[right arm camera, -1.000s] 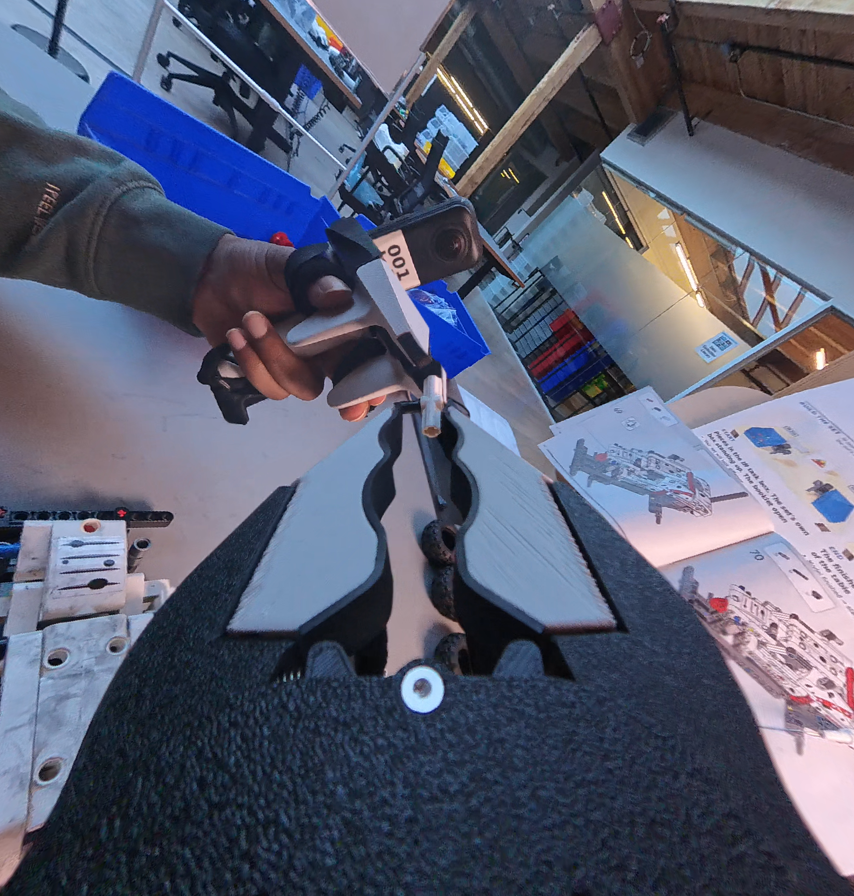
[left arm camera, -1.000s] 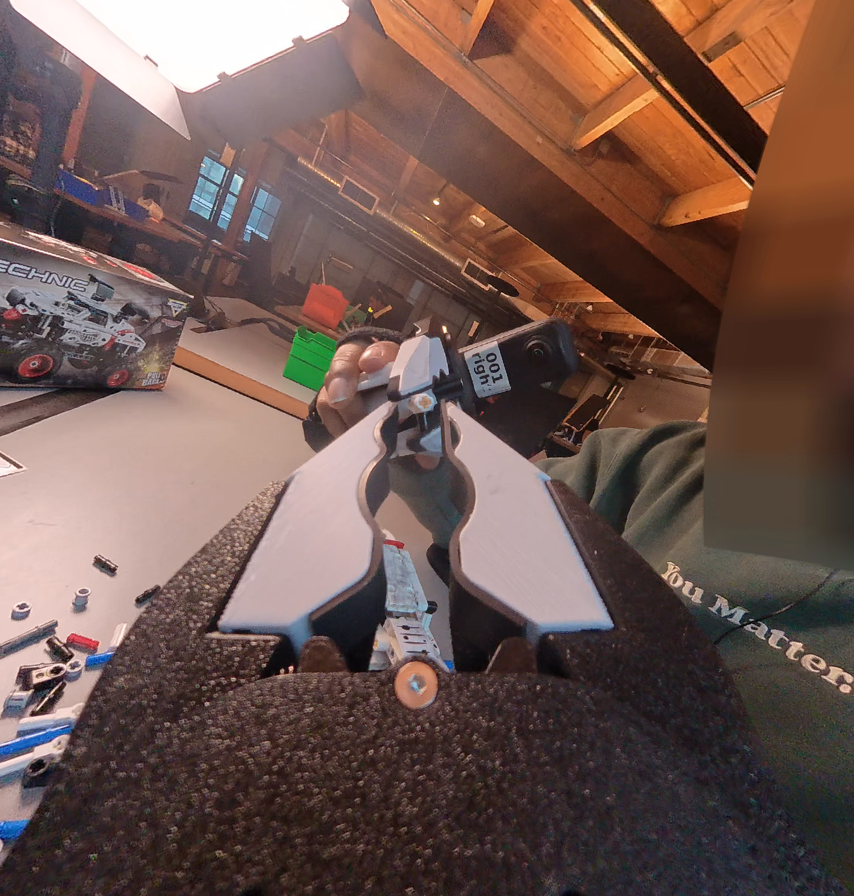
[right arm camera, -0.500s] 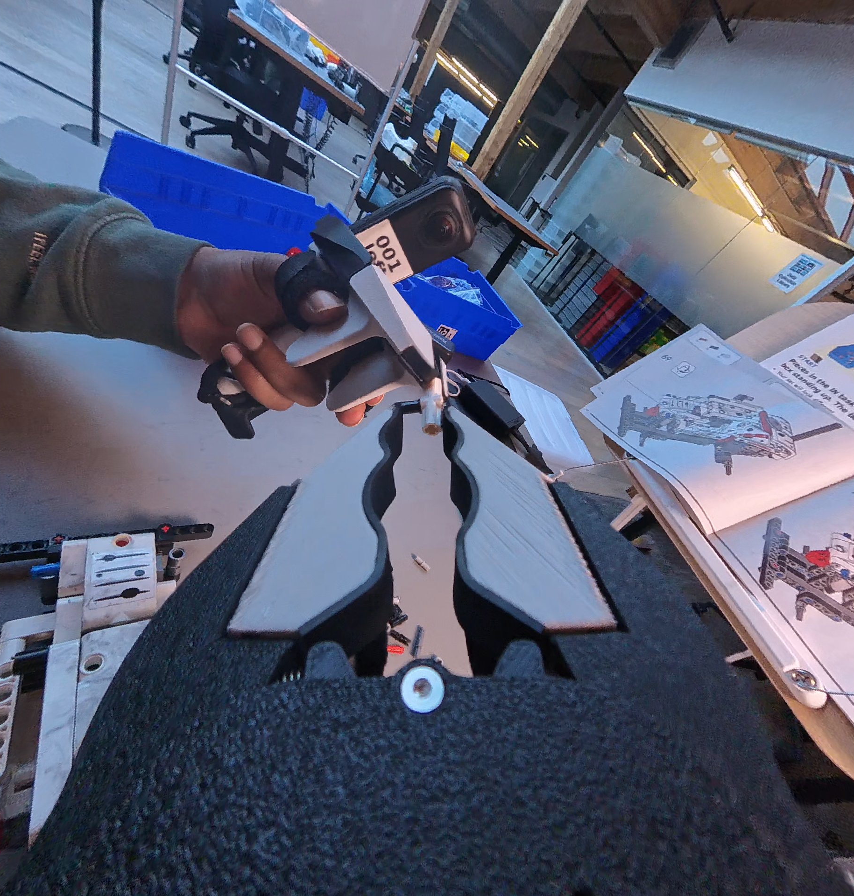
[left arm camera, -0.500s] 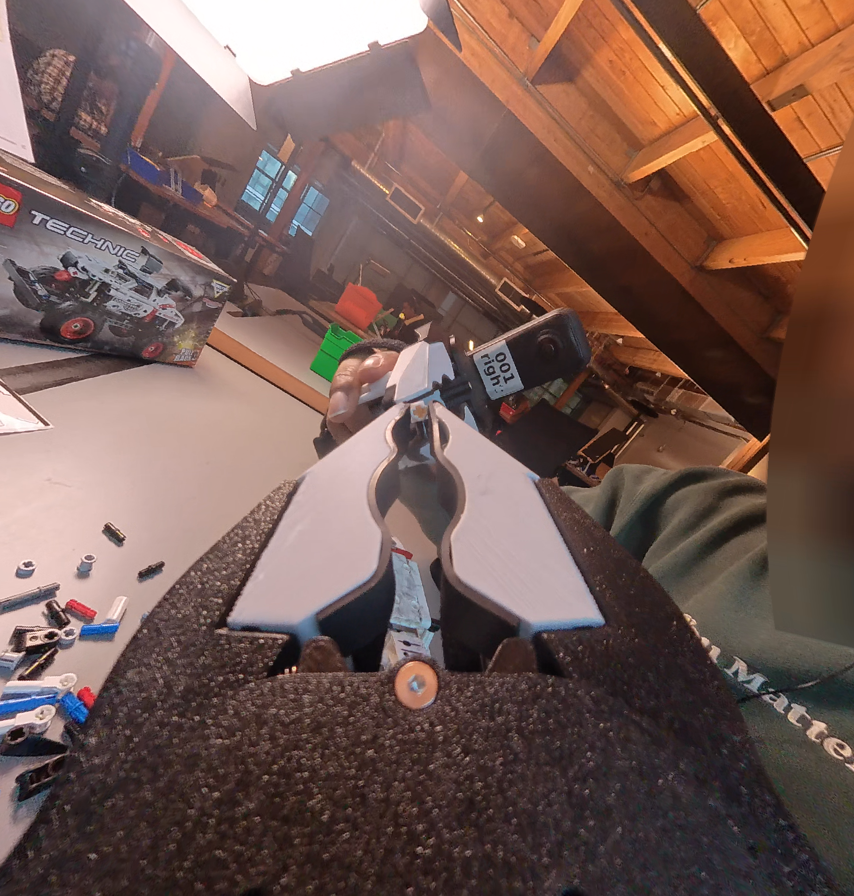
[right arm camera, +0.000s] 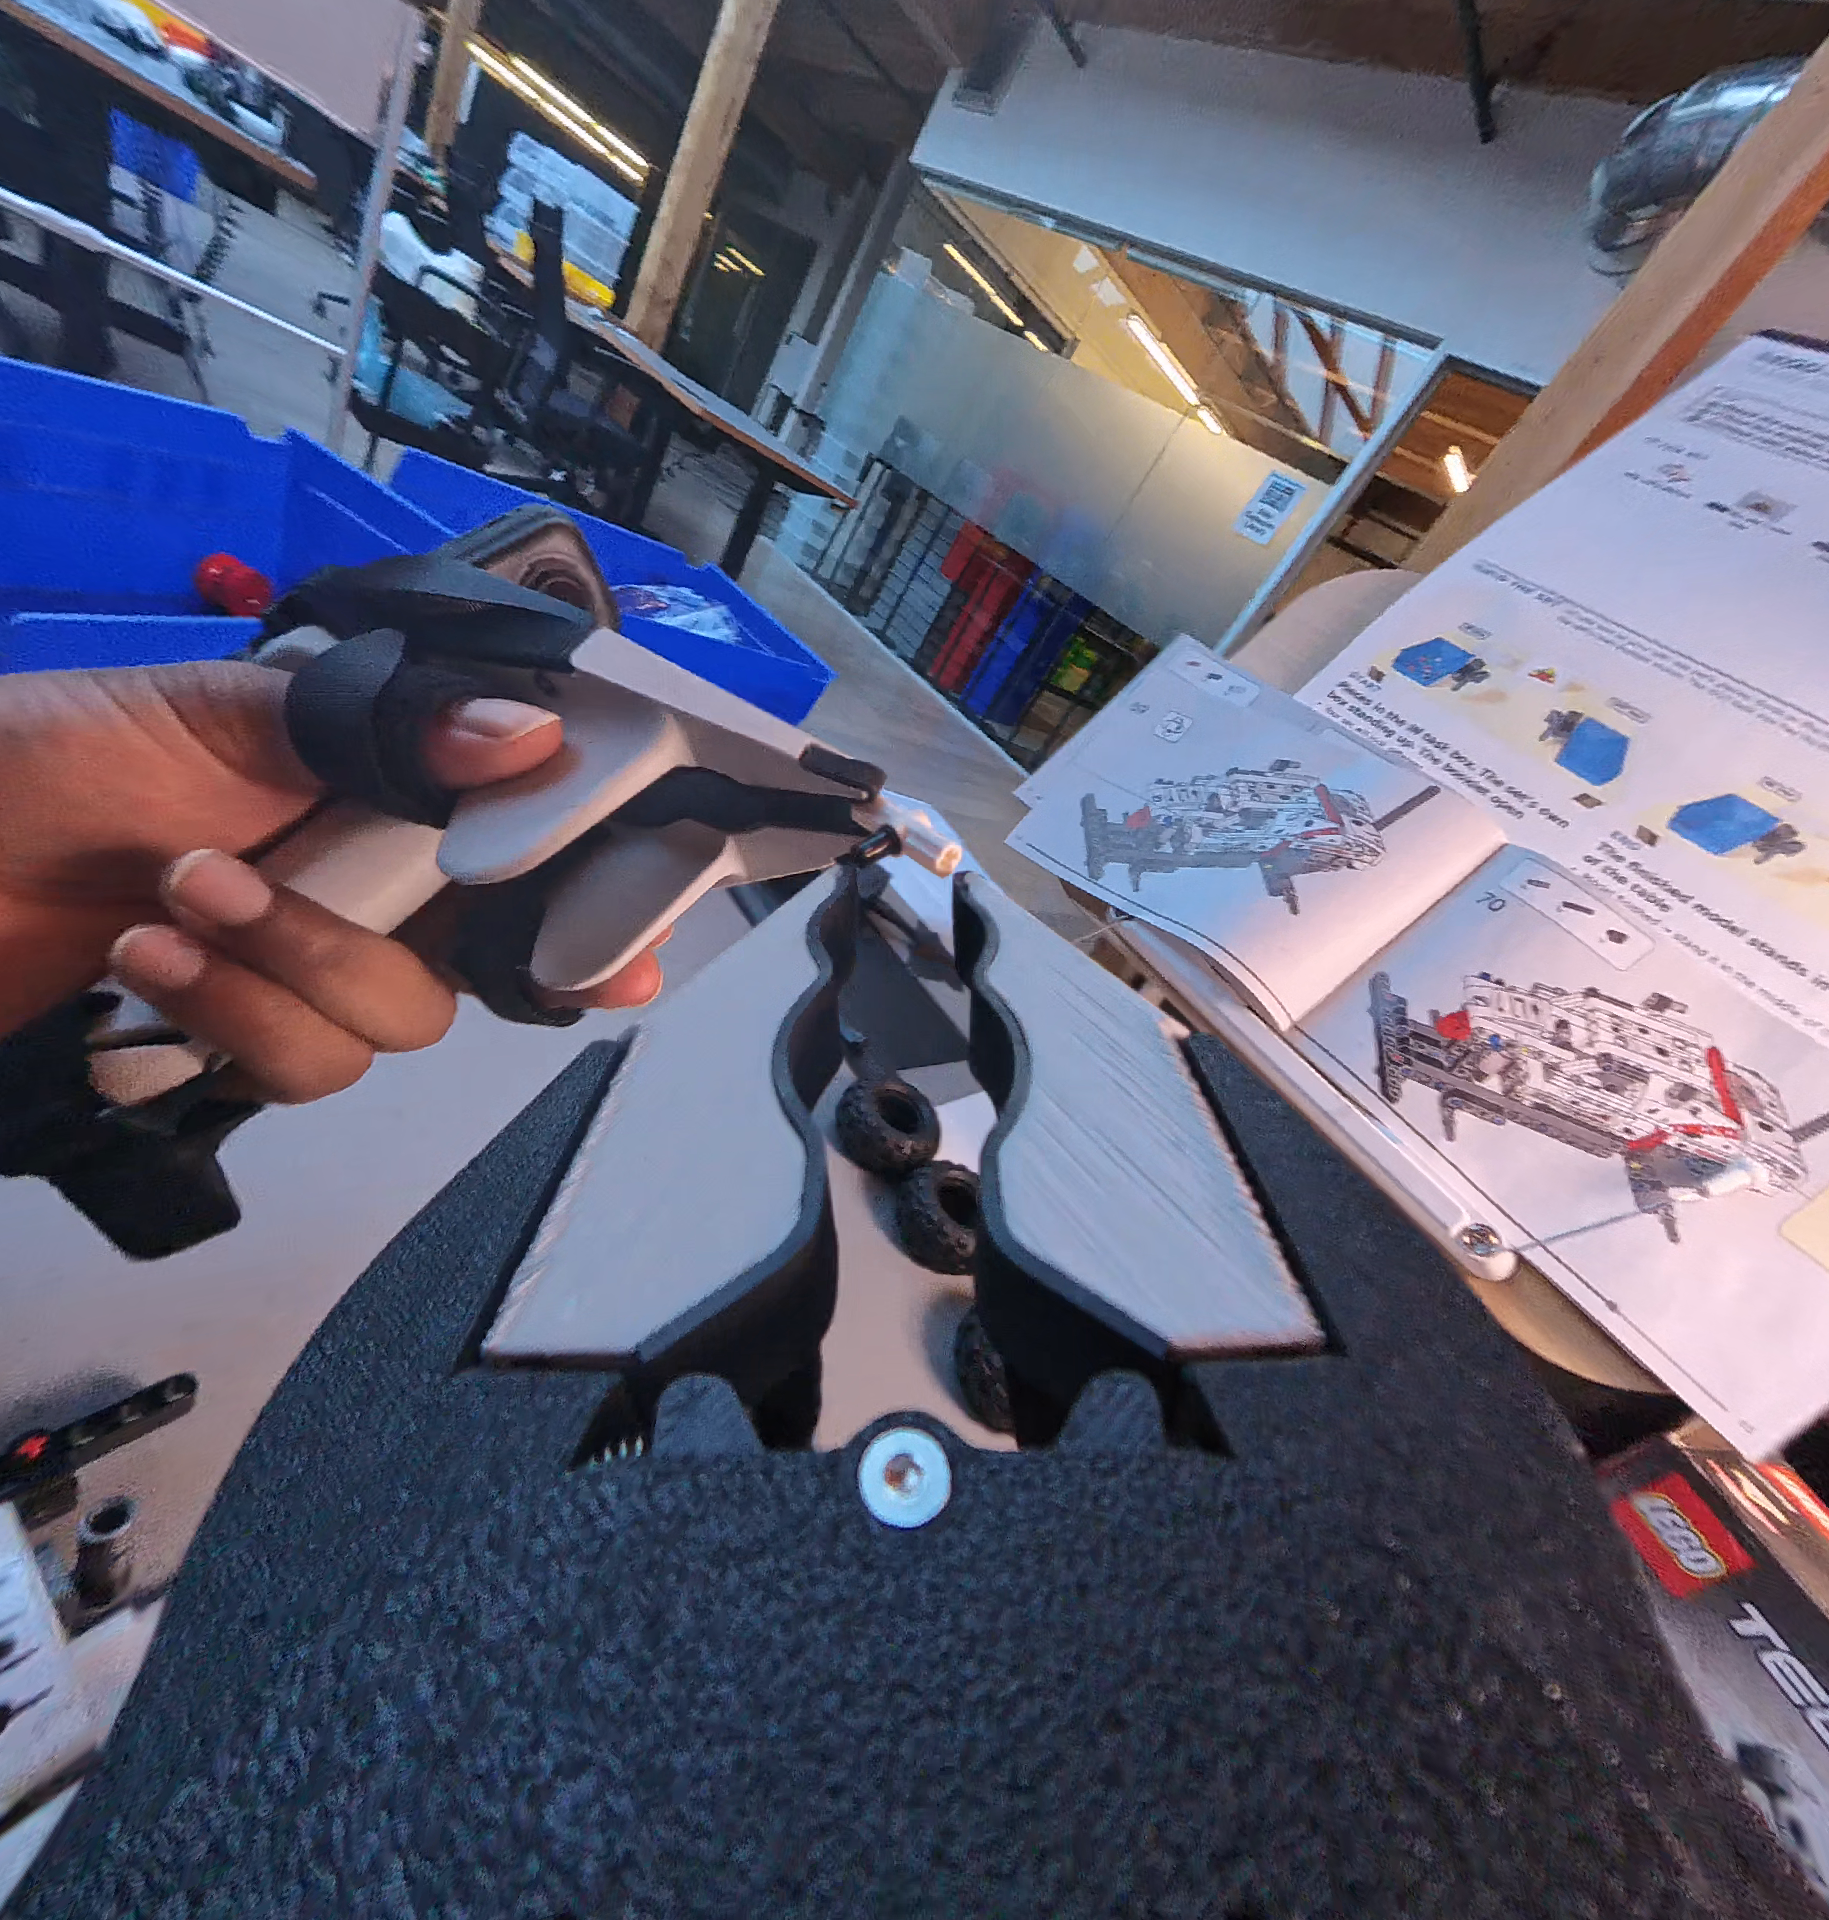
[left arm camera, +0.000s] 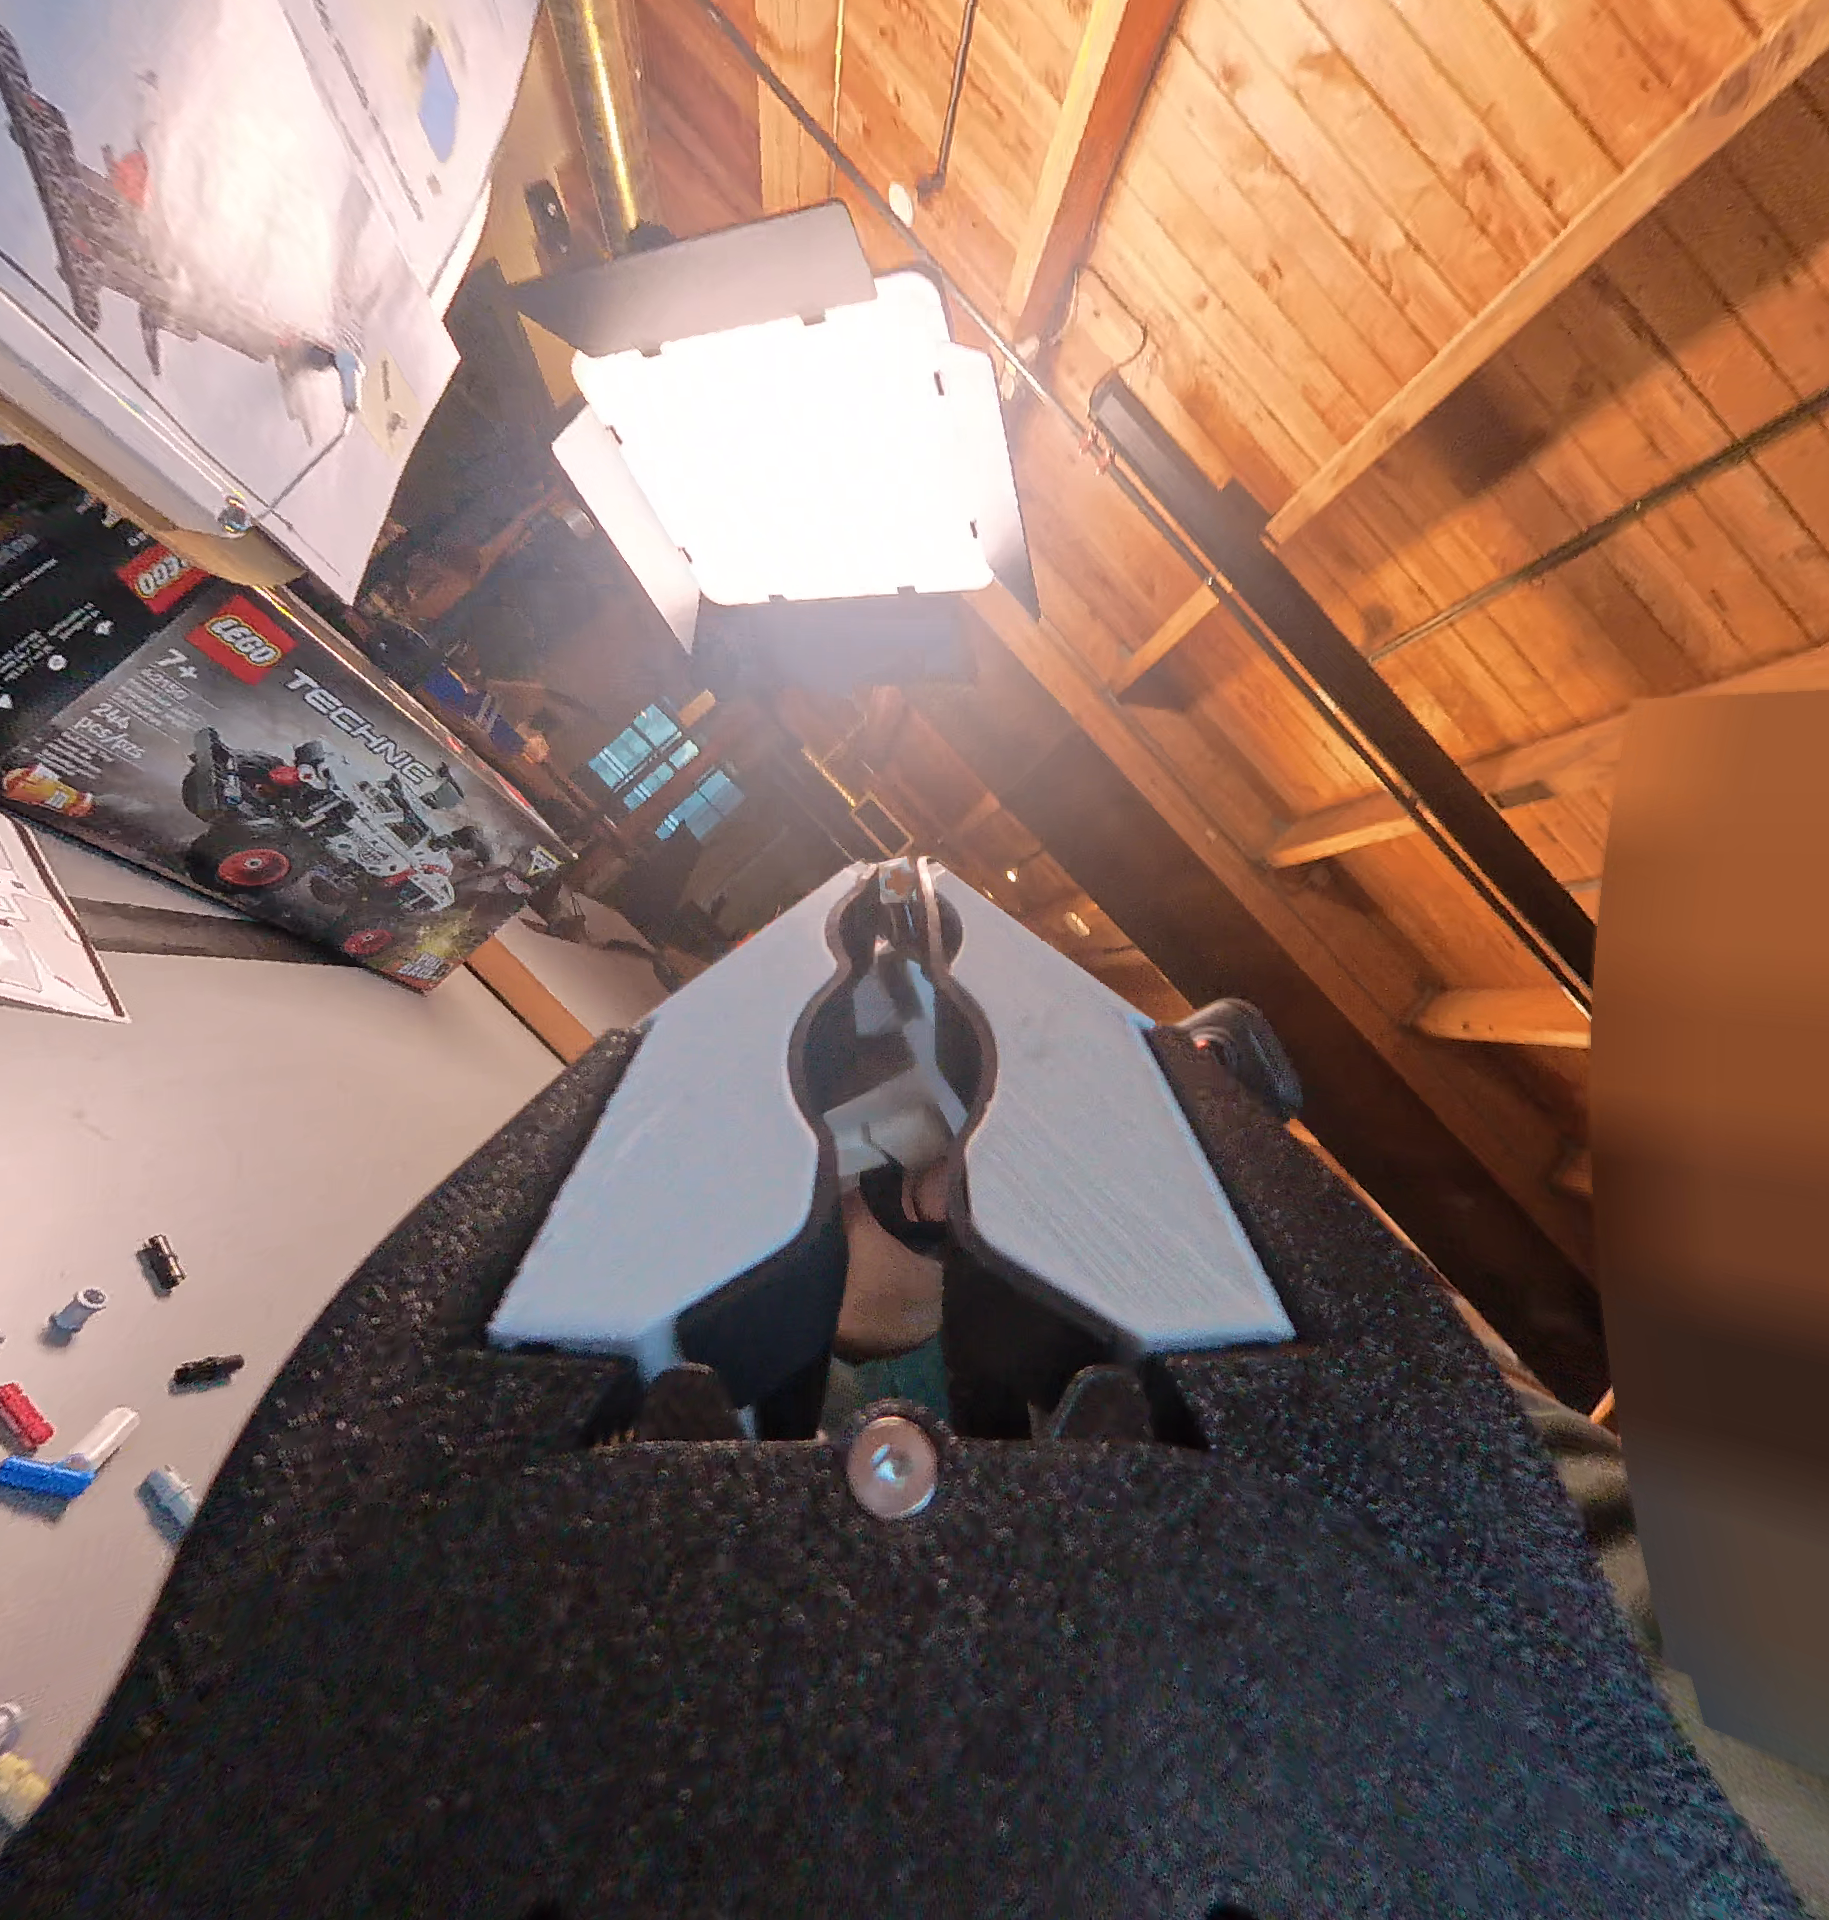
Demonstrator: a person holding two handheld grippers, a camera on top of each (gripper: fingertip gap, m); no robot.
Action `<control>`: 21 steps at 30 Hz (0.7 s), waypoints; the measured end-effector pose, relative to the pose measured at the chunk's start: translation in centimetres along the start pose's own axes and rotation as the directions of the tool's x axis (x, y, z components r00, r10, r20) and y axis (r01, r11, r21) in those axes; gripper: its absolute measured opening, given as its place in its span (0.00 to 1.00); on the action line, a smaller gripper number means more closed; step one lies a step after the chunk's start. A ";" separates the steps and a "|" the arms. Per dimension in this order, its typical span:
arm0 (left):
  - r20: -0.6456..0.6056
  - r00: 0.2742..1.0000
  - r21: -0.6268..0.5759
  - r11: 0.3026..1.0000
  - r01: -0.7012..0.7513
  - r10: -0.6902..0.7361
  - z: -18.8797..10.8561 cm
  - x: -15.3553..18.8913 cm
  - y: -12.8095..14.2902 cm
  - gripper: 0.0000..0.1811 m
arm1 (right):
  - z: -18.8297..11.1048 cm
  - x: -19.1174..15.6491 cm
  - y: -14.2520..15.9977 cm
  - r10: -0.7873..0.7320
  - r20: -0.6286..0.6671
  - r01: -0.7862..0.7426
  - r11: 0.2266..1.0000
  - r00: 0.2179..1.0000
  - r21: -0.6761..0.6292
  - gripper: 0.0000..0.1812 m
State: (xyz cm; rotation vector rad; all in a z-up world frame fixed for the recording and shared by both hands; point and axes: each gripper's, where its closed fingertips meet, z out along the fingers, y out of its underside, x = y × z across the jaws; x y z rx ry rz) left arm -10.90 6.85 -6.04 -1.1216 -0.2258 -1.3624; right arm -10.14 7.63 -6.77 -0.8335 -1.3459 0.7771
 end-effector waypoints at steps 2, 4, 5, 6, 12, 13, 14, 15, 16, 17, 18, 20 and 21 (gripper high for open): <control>0.029 1.000 0.054 0.998 0.011 -0.012 -0.1 -0.4 -0.3 0.03 | 0.1 0.1 -0.4 -0.028 -0.064 0.028 1.000 0.998 0.006 0.09; 0.031 0.999 0.084 0.996 0.031 -0.033 -0.1 -0.4 -0.2 0.04 | 0.3 0.0 -0.3 -0.046 -0.099 0.044 0.999 0.994 -0.016 0.09; 0.037 0.999 0.098 0.995 0.034 -0.038 -0.1 -0.4 -0.1 0.04 | 0.3 0.1 -0.3 -0.054 -0.114 0.052 0.998 0.992 -0.020 0.09; 0.038 0.999 0.102 0.994 0.035 -0.039 0.0 -0.3 0.0 0.03 | 0.3 0.2 -0.3 -0.059 -0.123 0.056 0.998 0.991 -0.021 0.09; 0.034 0.997 0.161 0.985 0.059 -0.065 0.4 0.3 0.3 0.04 | 0.1 0.4 -0.7 -0.101 -0.192 0.101 0.995 0.976 -0.012 0.02; 0.029 0.997 0.168 0.984 0.063 -0.068 0.4 0.4 0.4 0.03 | 0.0 0.4 -0.9 -0.101 -0.194 0.102 0.995 0.976 -0.005 0.02; 0.023 0.997 0.162 0.985 0.064 -0.069 0.5 0.5 0.5 0.03 | -0.1 0.5 -1.0 -0.091 -0.187 0.093 0.996 0.978 0.003 0.02; 0.020 0.998 0.155 0.986 0.058 -0.061 0.5 0.6 0.5 0.03 | -0.1 0.4 -1.1 -0.076 -0.169 0.080 0.997 0.983 0.012 0.02; 0.015 0.999 0.147 0.988 0.049 -0.052 0.6 0.8 0.5 0.03 | -0.2 0.4 -1.4 -0.072 -0.151 0.078 0.996 0.986 0.032 0.02; 0.005 0.999 0.135 0.990 0.047 -0.048 0.6 0.9 0.6 0.03 | -0.3 0.3 -1.6 -0.081 -0.134 0.087 0.995 0.988 0.043 0.02; 0.002 0.999 0.118 0.992 0.044 -0.045 0.7 1.0 0.7 0.03 | -0.4 0.4 -1.5 -0.094 -0.120 0.099 0.994 0.988 0.041 0.02; -0.019 0.999 0.066 0.997 0.036 -0.034 0.9 1.1 0.9 0.03 | -0.7 0.4 -1.7 -0.099 -0.082 0.104 0.993 0.992 0.051 0.02; -0.025 1.000 0.030 0.999 0.011 -0.010 0.9 1.2 1.1 0.04 | -0.8 0.4 -1.7 -0.094 -0.059 0.097 0.994 0.994 0.057 0.01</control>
